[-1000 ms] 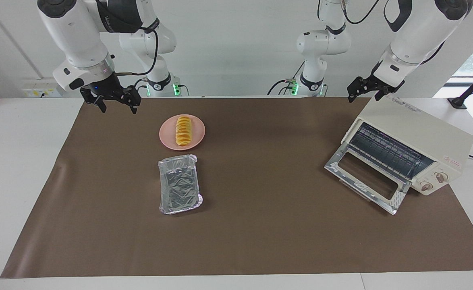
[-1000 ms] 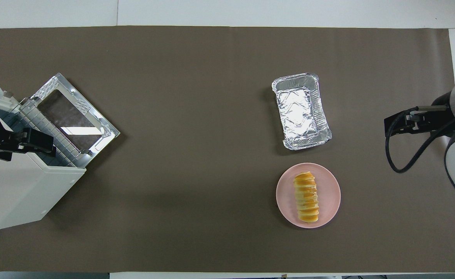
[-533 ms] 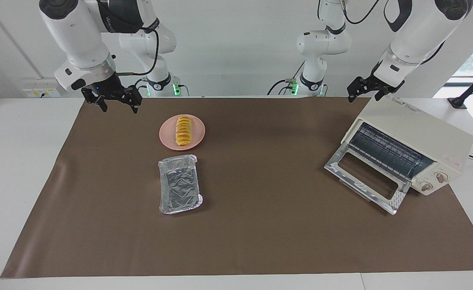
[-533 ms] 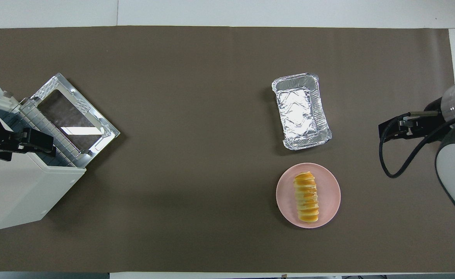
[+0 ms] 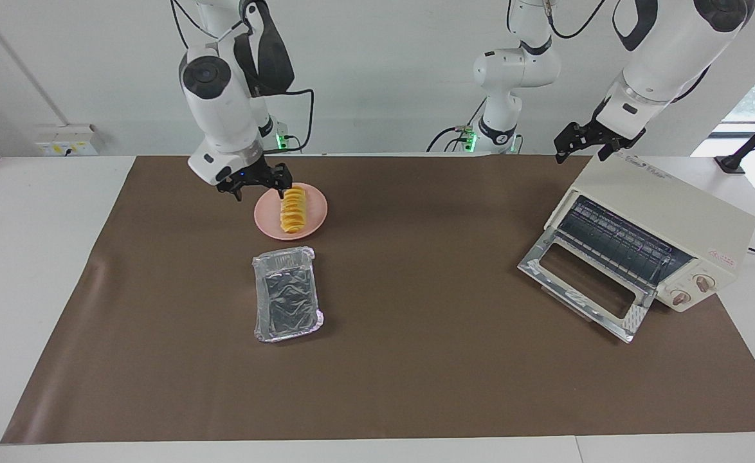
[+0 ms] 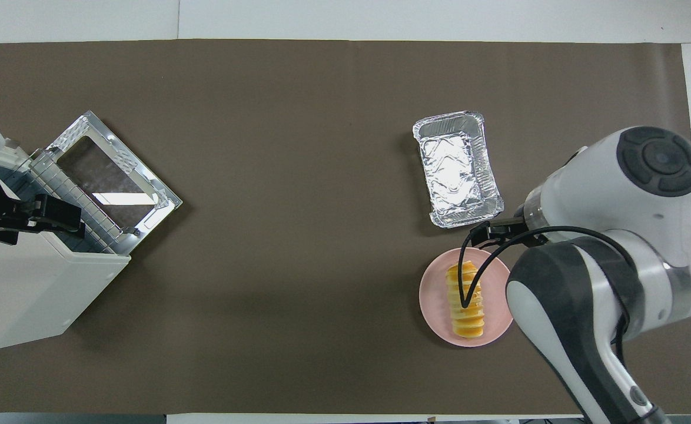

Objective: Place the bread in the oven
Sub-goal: 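Reach the right gripper down to the yellow bread on the pink plate, then grasp the row of yellow bread slices with the right gripper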

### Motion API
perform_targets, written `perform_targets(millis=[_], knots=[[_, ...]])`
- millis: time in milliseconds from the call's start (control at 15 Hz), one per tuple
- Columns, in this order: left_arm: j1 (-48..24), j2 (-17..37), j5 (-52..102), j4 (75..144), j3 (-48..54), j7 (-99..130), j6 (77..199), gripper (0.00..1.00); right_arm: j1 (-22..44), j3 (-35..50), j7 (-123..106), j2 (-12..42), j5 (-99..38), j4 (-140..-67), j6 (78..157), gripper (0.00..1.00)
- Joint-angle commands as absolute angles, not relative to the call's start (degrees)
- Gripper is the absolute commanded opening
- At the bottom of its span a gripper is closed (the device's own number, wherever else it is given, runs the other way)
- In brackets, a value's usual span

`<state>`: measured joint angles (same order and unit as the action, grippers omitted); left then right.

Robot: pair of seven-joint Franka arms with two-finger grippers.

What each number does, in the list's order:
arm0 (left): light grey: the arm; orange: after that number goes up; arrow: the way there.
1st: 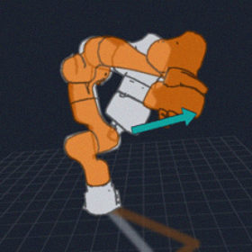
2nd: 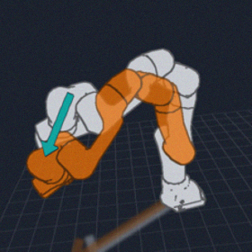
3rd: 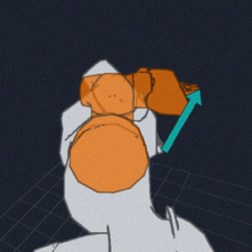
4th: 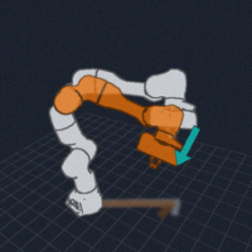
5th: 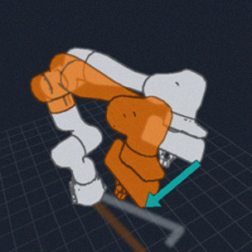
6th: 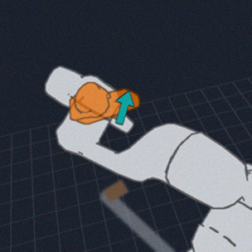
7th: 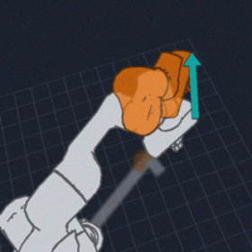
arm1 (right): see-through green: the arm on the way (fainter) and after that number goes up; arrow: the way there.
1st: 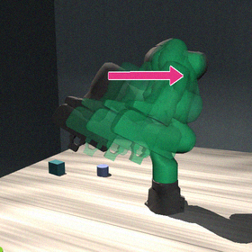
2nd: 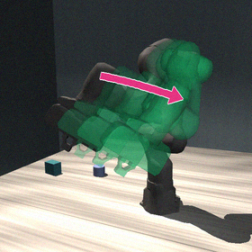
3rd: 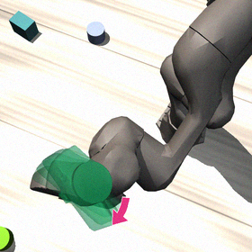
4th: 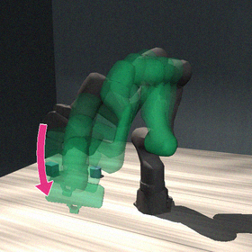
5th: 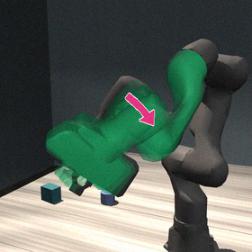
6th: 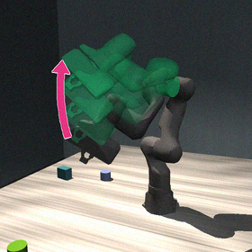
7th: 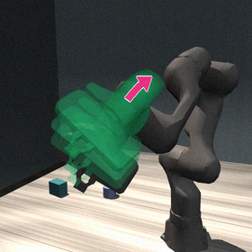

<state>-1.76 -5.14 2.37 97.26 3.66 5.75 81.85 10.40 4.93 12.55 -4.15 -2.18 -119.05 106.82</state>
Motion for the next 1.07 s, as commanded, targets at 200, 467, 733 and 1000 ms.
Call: perform_targets(millis=[200,467,733,1000], knots=[[-0.79,-6.77,2.99,99.05,4.04,5.89,83.06,1.00,14.06,4.83,17.93,-3.70,-3.34,-131.91,122.67,1.00],[-0.79,-6.77,2.99,99.05,4.04,5.89,83.06,1.00,14.06,4.83,17.58,-3.69,-6.67,-137.18,126.99,1.00],[-0.79,-6.77,2.99,99.05,4.04,5.89,83.06,1.00,15.11,4.92,17.67,-3.87,-8.00,-140.97,131.31,1.00],[-0.79,-6.77,2.99,99.05,4.04,5.89,83.06,1.00,15.47,4.92,17.49,-4.48,-8.96,-143.00,131.92,0.49]])
